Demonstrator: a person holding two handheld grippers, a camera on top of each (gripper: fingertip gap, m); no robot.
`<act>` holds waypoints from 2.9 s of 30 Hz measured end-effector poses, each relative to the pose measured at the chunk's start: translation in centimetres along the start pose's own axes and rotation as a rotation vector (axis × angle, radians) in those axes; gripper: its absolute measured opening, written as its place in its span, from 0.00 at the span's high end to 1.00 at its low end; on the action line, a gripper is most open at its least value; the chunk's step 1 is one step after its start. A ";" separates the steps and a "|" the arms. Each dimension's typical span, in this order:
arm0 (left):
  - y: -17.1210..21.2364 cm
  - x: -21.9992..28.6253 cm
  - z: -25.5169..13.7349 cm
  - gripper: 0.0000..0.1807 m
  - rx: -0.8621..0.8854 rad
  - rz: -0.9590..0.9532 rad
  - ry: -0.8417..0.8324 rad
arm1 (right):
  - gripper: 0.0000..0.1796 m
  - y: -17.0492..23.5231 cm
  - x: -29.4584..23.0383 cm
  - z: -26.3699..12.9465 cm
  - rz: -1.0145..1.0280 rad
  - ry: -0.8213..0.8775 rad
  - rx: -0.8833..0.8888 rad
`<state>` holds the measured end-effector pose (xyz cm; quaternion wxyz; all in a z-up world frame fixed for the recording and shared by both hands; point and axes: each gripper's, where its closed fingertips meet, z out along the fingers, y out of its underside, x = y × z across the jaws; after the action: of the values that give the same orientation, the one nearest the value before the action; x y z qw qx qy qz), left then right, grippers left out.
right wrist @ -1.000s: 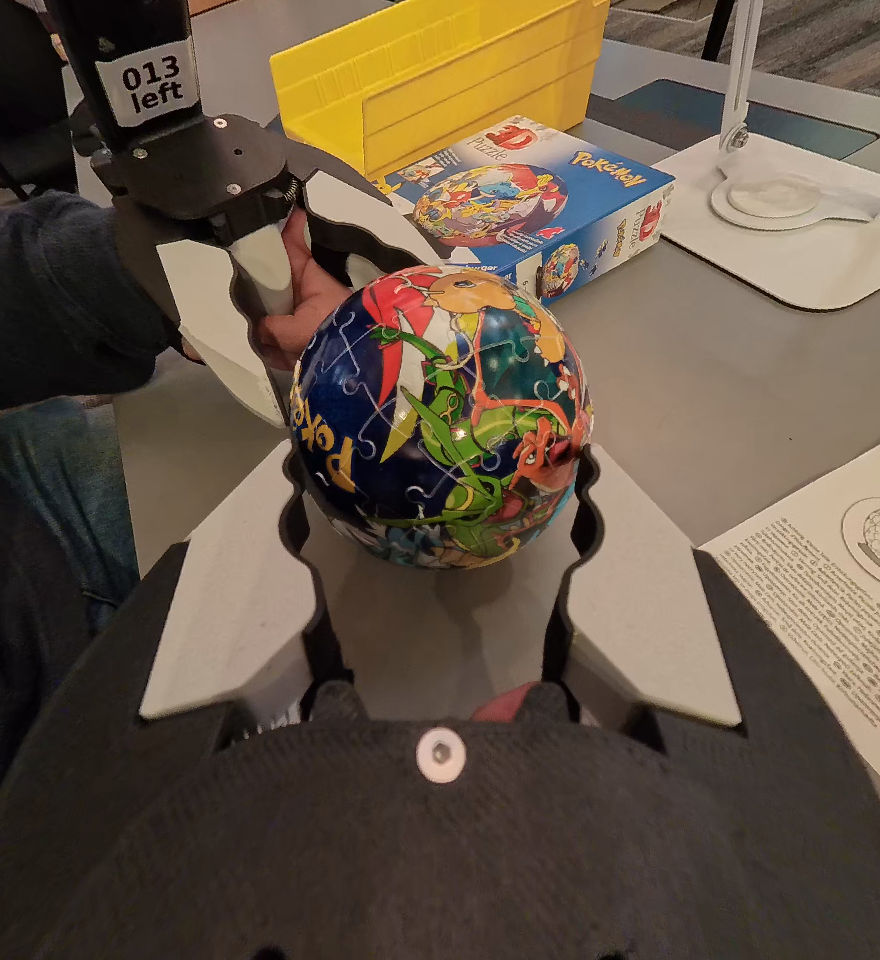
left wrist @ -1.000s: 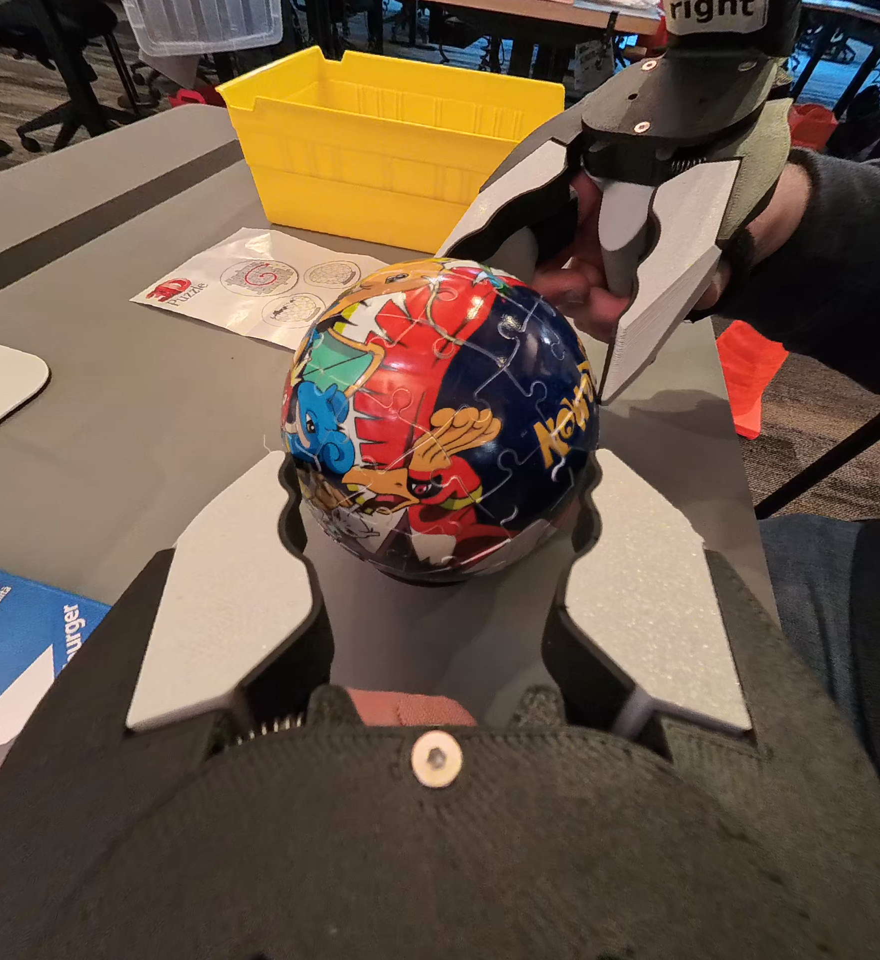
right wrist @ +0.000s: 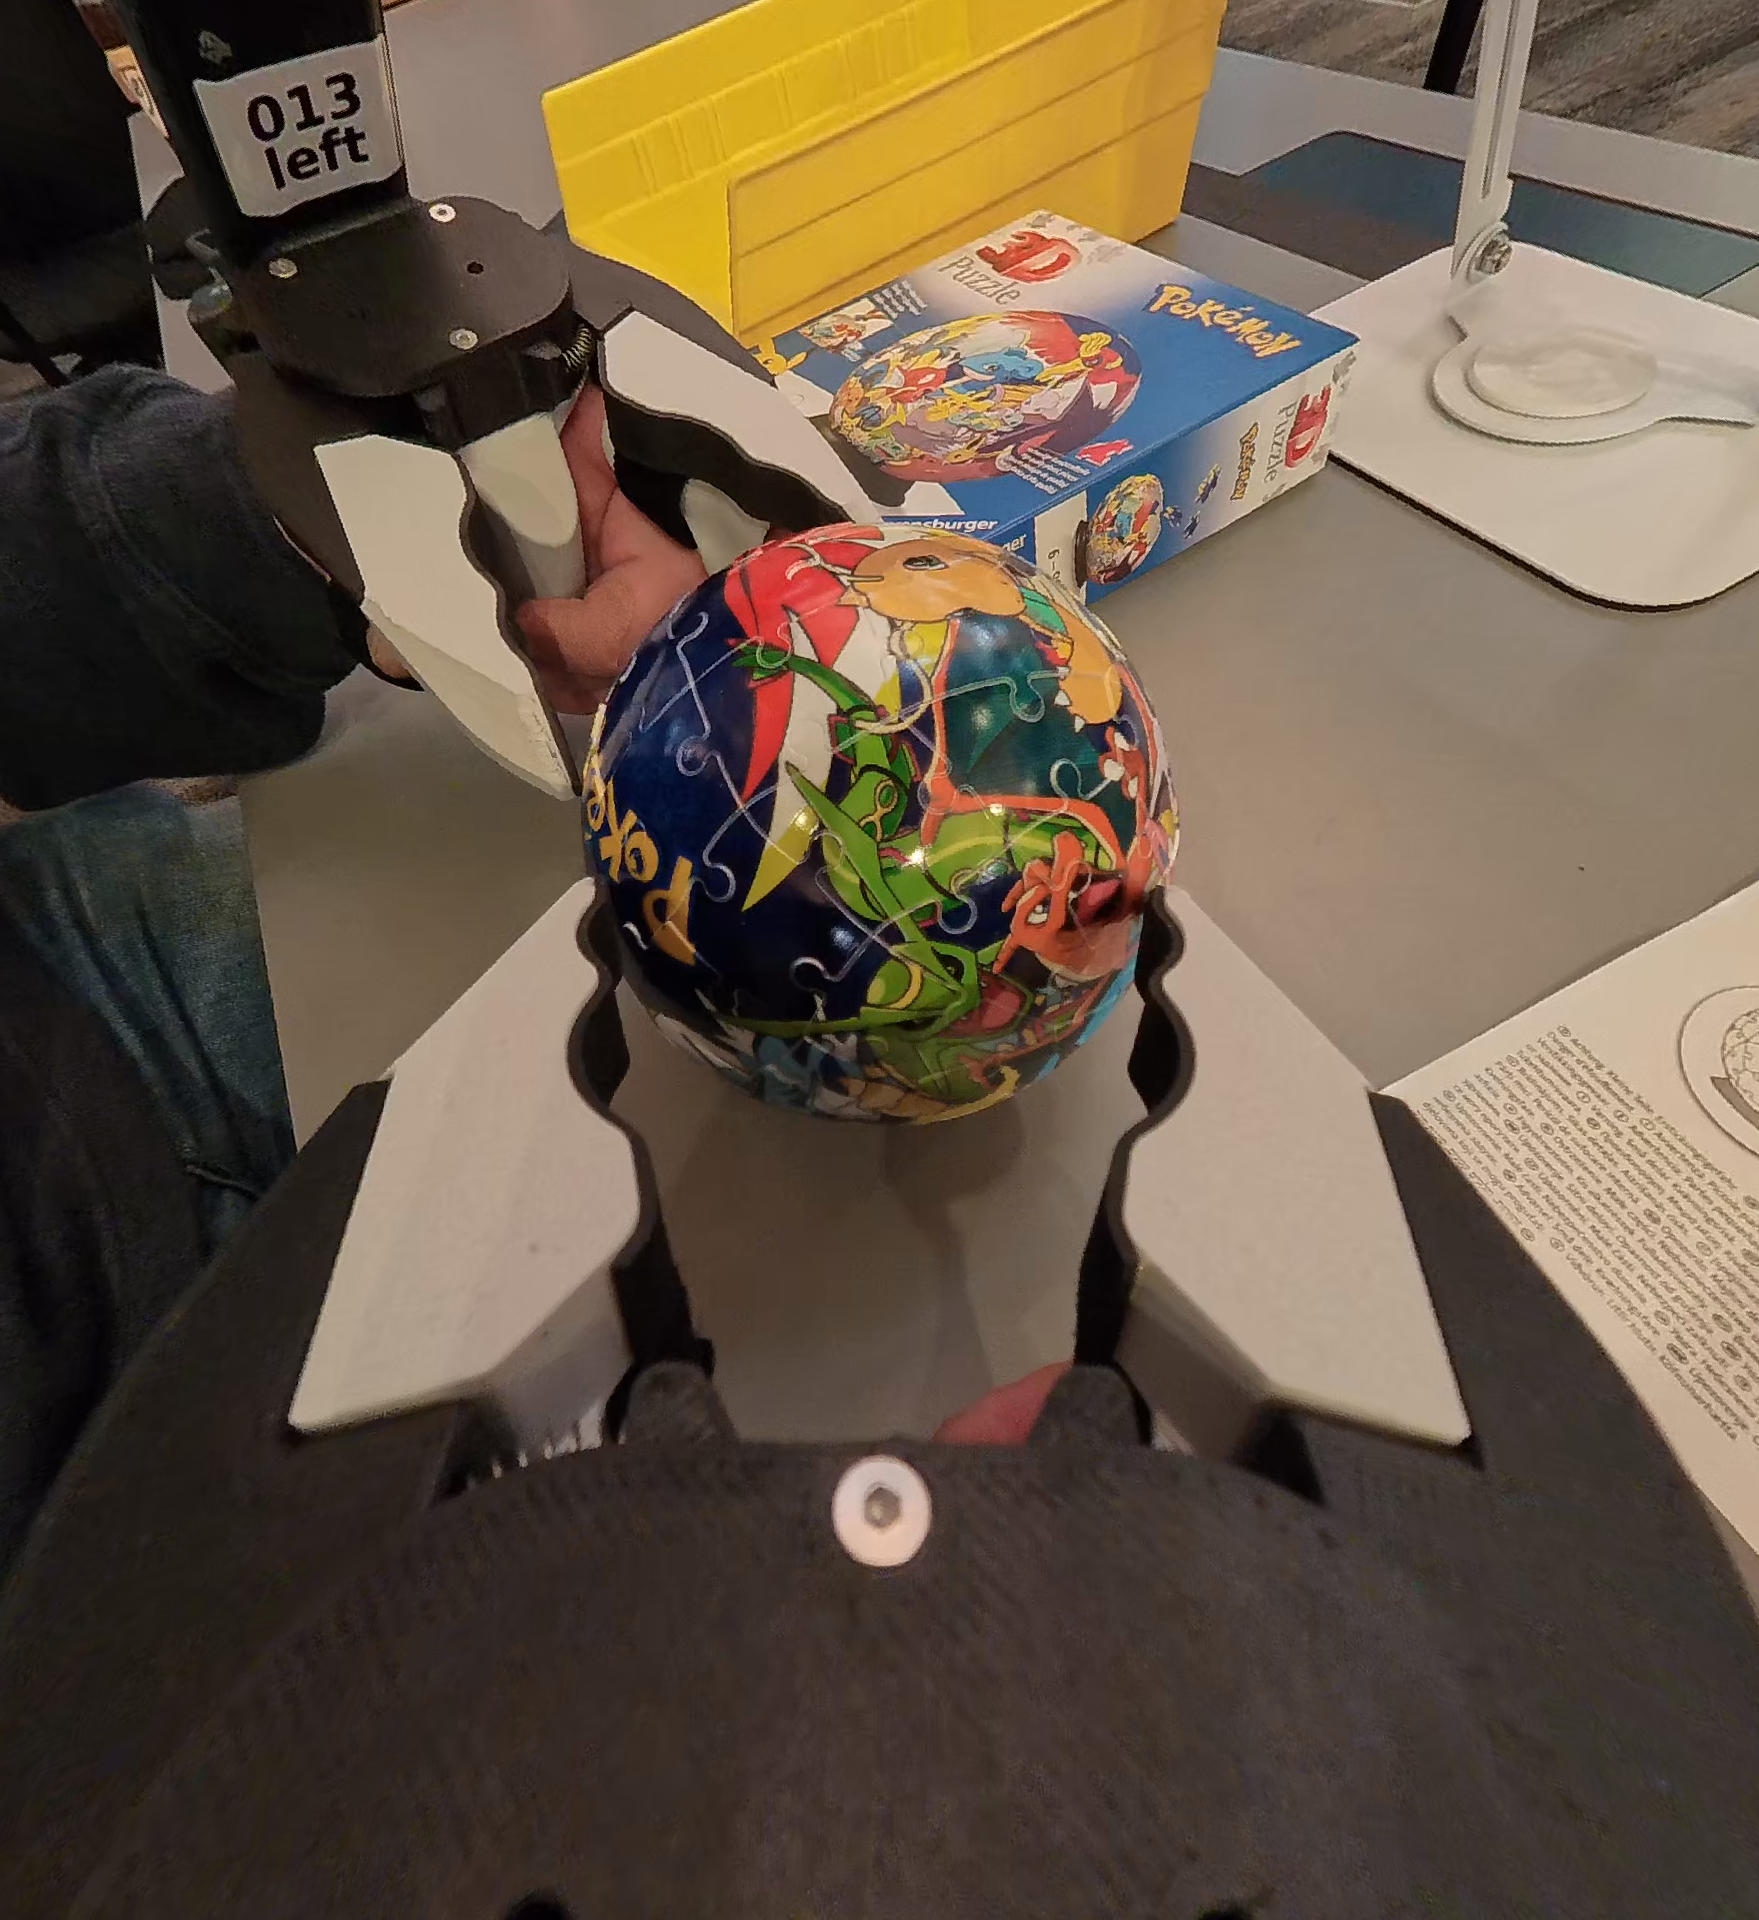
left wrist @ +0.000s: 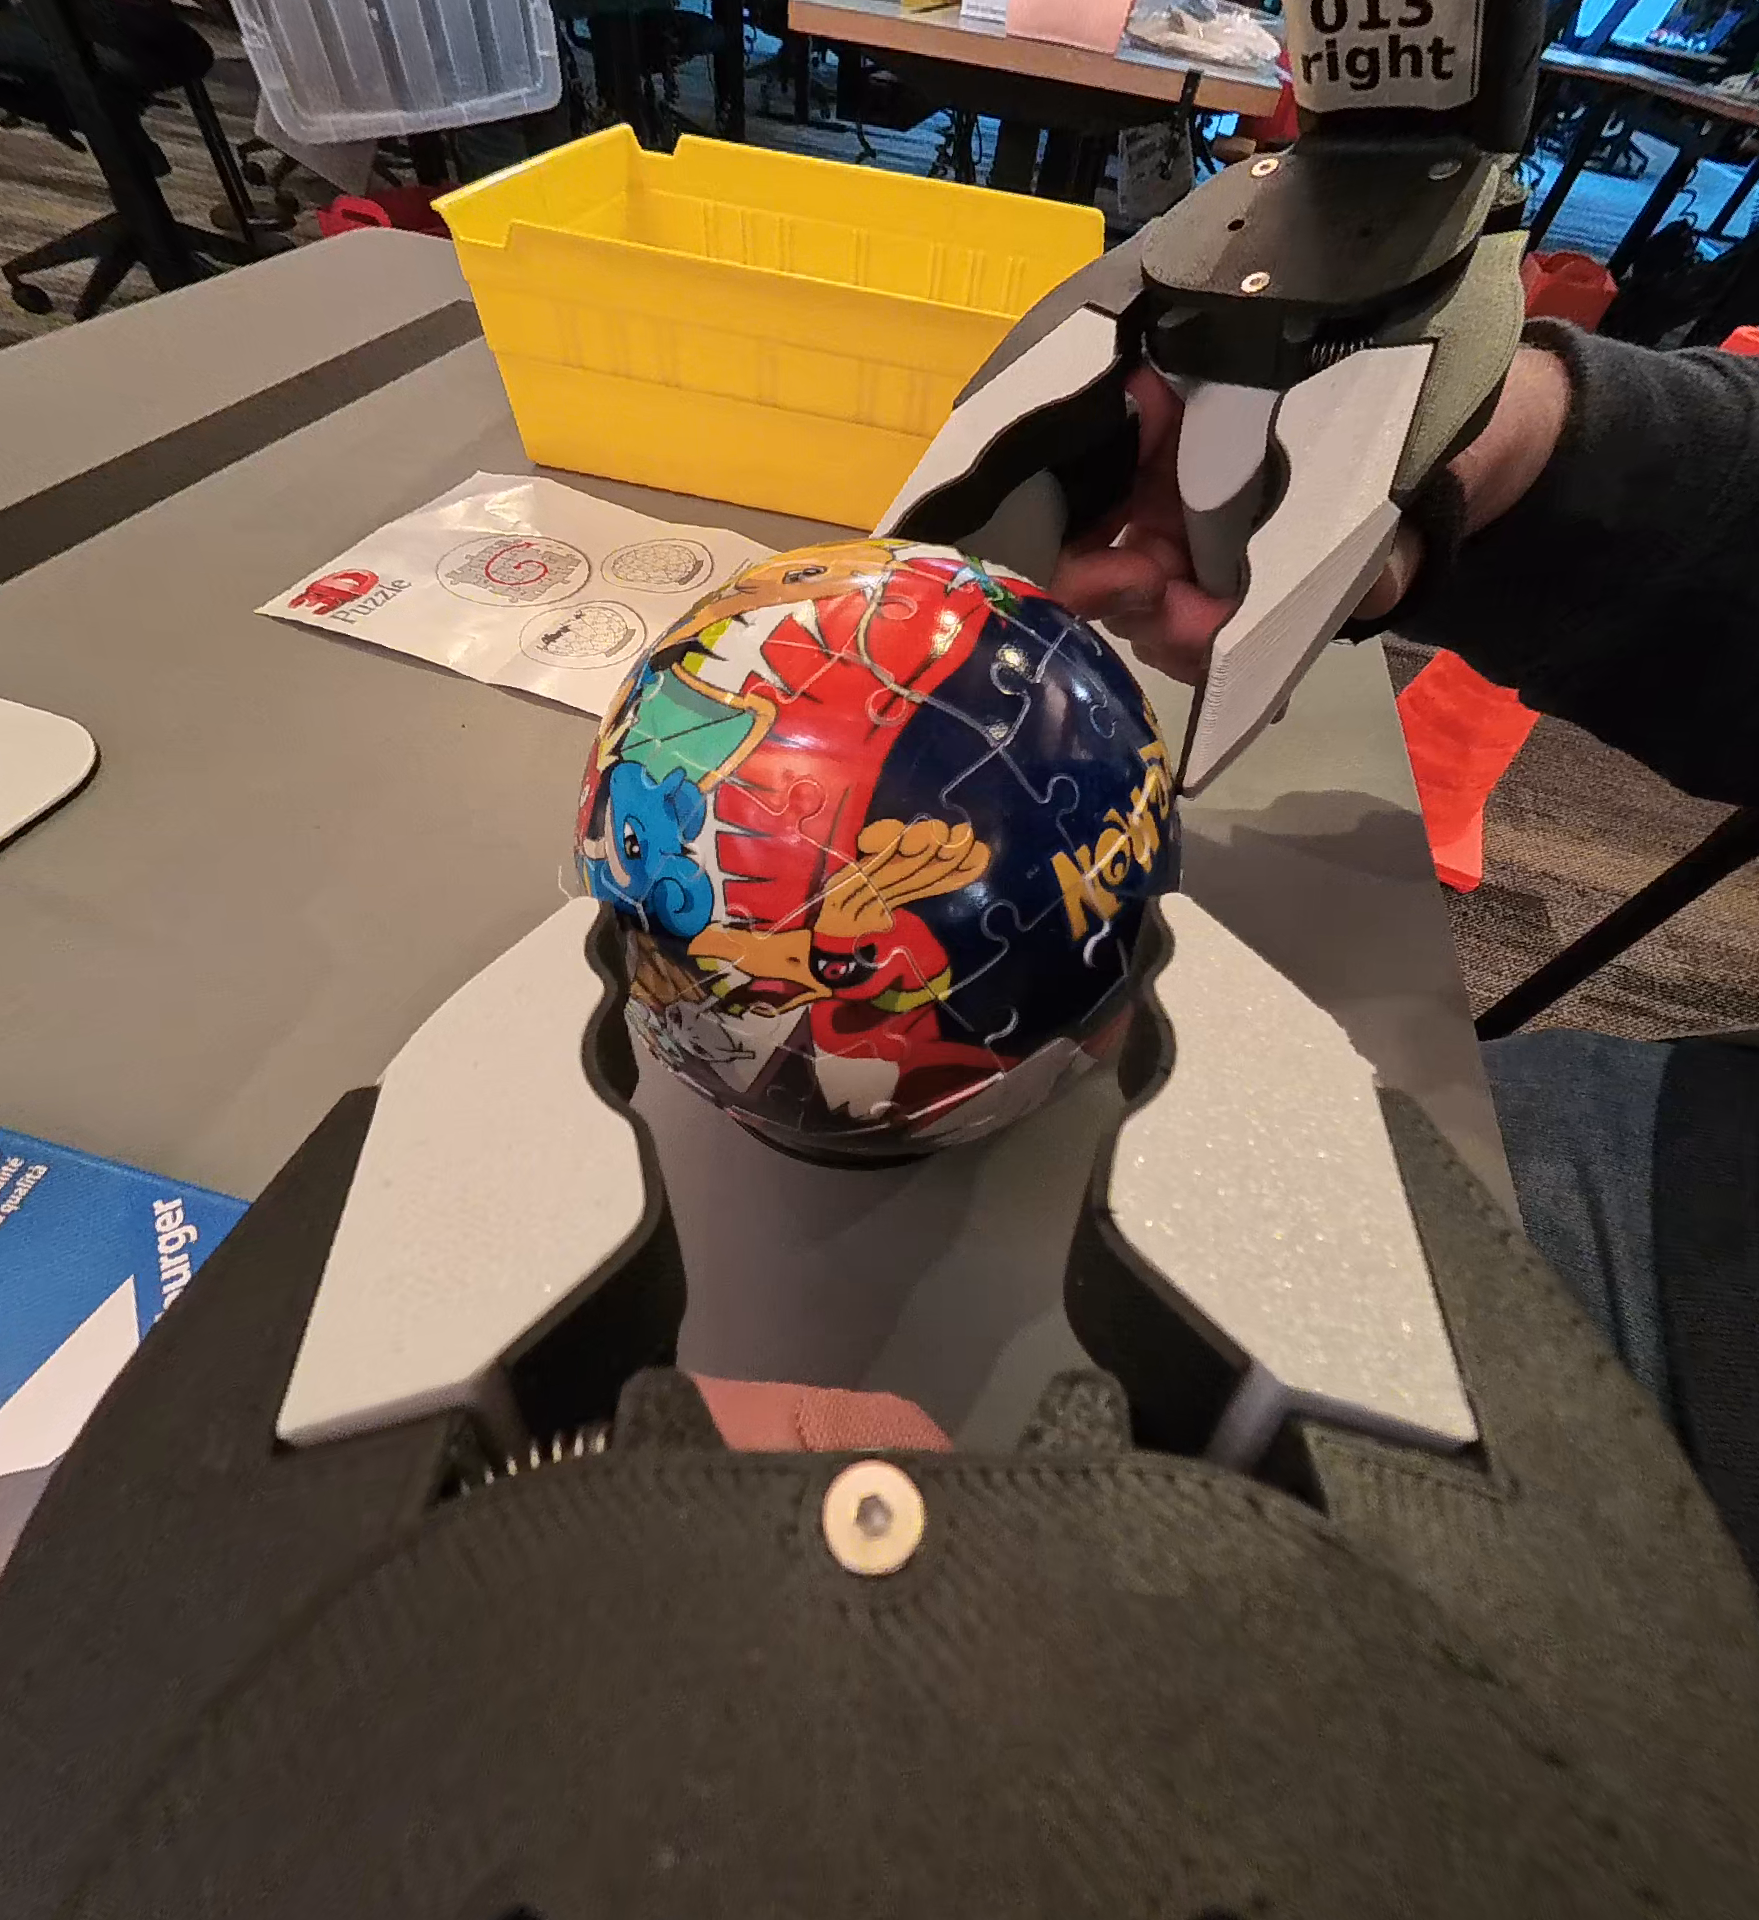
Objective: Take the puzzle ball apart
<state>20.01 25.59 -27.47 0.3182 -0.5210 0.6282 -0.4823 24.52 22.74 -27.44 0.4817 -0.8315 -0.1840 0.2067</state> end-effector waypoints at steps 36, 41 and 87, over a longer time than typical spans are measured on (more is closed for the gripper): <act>-0.9 0.0 -0.8 0.61 0.017 -0.007 -0.012 | 0.49 -0.3 0.0 -0.4 -0.031 0.033 -0.047; -1.0 0.0 -0.8 0.63 0.024 -0.018 -0.018 | 0.53 -0.7 0.0 -0.7 -0.042 0.044 -0.049; -0.9 -0.3 -0.4 0.53 0.030 0.023 -0.082 | 0.49 -1.3 -0.1 -0.4 -0.096 0.051 -0.039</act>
<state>20.00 25.95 -26.55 0.3569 -0.5285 0.6133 -0.4661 24.50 22.97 -26.12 0.4794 -0.8359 -0.2153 0.1582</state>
